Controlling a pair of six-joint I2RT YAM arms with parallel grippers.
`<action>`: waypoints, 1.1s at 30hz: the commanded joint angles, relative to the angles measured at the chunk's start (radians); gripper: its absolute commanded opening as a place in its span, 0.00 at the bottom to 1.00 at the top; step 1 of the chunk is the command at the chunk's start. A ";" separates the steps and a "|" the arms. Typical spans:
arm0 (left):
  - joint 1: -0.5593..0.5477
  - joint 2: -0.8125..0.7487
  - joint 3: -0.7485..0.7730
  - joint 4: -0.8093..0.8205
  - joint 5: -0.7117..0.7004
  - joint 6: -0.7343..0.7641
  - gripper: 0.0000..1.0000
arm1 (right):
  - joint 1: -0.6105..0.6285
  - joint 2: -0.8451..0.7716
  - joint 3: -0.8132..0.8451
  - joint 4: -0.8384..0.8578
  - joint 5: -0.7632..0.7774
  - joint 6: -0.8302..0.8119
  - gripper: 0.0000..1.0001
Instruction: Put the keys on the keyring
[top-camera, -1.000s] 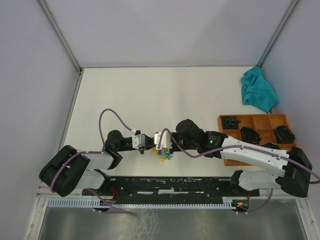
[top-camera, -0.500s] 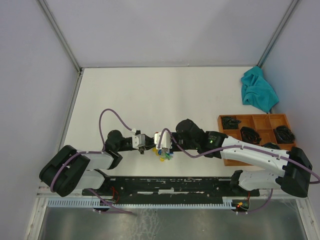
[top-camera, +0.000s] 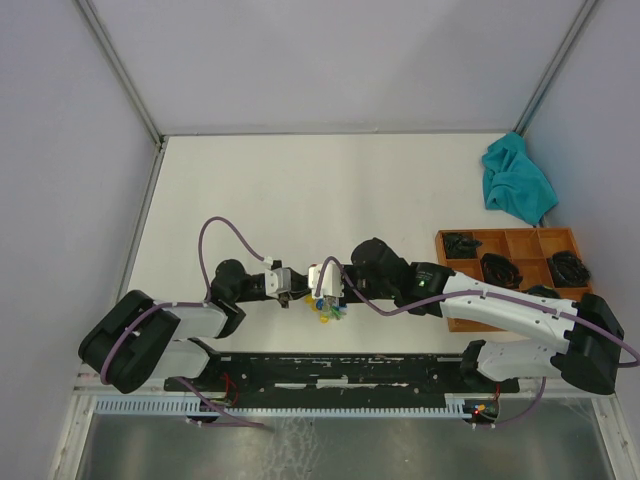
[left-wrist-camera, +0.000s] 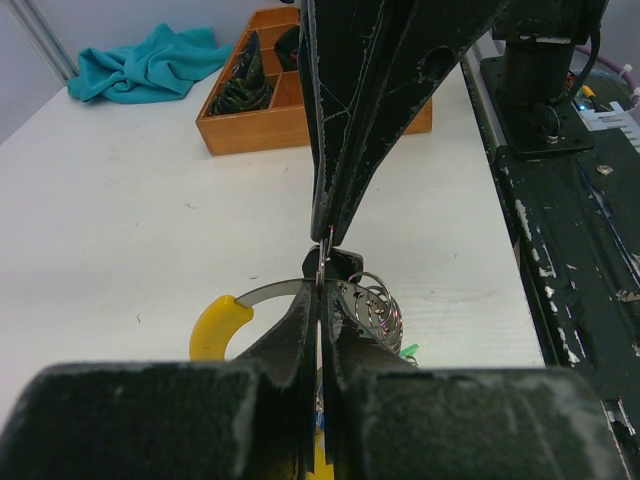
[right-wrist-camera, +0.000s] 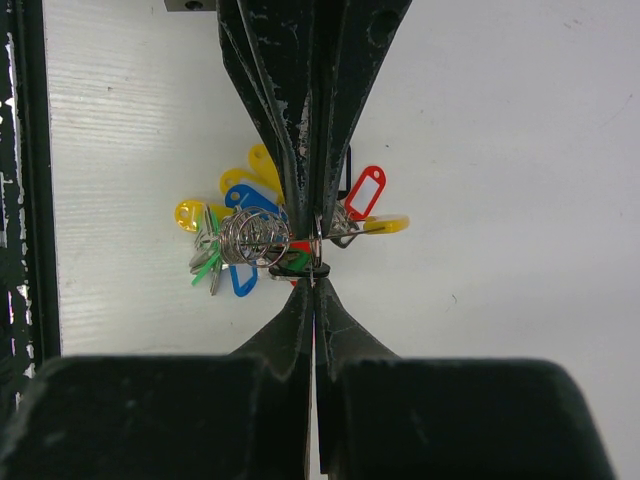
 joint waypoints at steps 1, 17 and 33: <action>-0.005 -0.006 0.033 0.040 0.003 -0.021 0.03 | 0.007 -0.006 0.035 0.037 -0.002 0.015 0.01; -0.005 -0.018 0.029 0.027 -0.014 -0.015 0.03 | 0.008 -0.022 0.027 0.020 0.031 0.017 0.01; -0.005 -0.018 0.029 0.025 -0.016 -0.016 0.03 | 0.007 -0.024 0.031 0.025 0.038 0.019 0.01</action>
